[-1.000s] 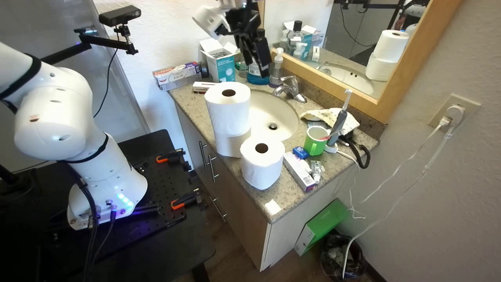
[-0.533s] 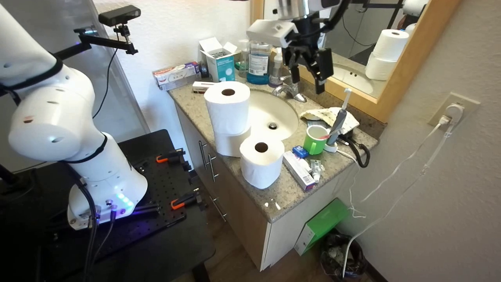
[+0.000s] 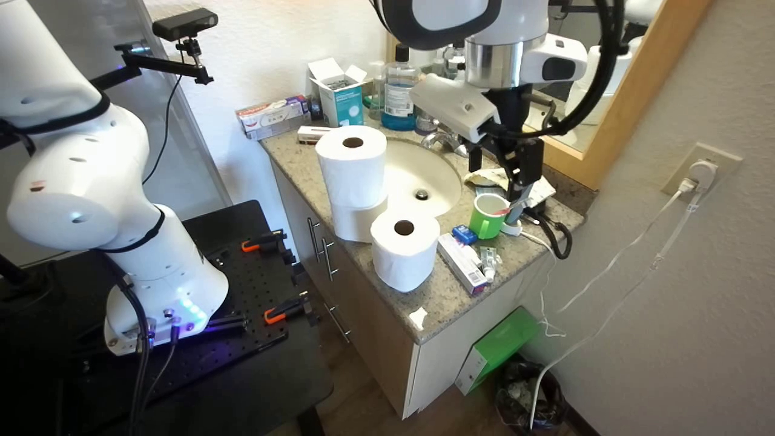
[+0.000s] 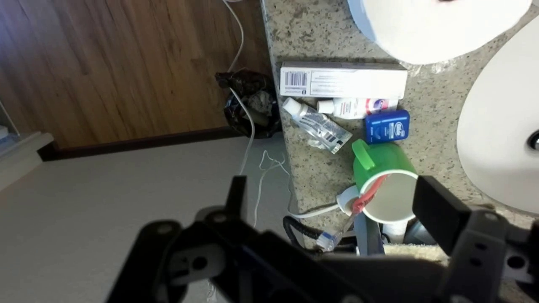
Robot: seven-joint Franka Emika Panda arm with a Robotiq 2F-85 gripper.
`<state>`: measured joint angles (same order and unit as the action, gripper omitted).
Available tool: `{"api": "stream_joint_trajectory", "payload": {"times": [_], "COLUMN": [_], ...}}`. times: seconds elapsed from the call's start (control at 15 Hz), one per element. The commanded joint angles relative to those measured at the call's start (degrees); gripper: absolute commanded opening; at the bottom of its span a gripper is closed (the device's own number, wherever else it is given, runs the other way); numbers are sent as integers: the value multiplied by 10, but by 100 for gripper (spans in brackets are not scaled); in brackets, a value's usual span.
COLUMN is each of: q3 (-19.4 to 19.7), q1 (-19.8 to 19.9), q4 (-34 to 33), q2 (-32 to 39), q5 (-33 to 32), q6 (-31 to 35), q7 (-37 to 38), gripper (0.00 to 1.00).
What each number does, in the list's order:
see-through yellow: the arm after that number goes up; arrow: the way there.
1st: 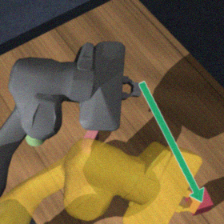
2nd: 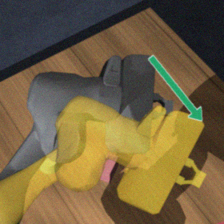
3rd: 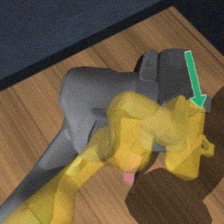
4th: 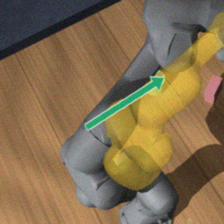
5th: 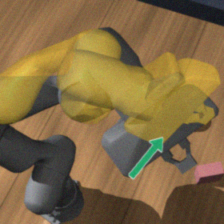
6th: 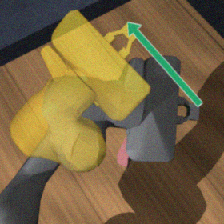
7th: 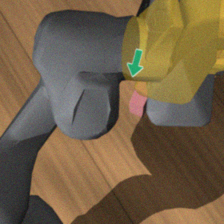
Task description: Stack the tissue rolls together
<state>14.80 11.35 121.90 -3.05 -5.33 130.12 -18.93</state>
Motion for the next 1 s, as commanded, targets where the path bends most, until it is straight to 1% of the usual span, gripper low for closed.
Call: {"api": "stream_joint_trajectory", "payload": {"times": [0.0, 0.27, 0.47, 0.67, 0.93], "q3": [0, -2, -1, 0, 6], "q1": [7, 6, 6, 9, 19], "q4": [29, 64, 85, 118, 140], "q2": [-16, -15, -10, -20, -40], "q5": [38, 69, 101, 113, 109], "q6": [-4, 4, -6, 1, 2], "q7": [-24, -26, -26, -17, -2], "gripper": [100, 100, 100, 100, 100]}}
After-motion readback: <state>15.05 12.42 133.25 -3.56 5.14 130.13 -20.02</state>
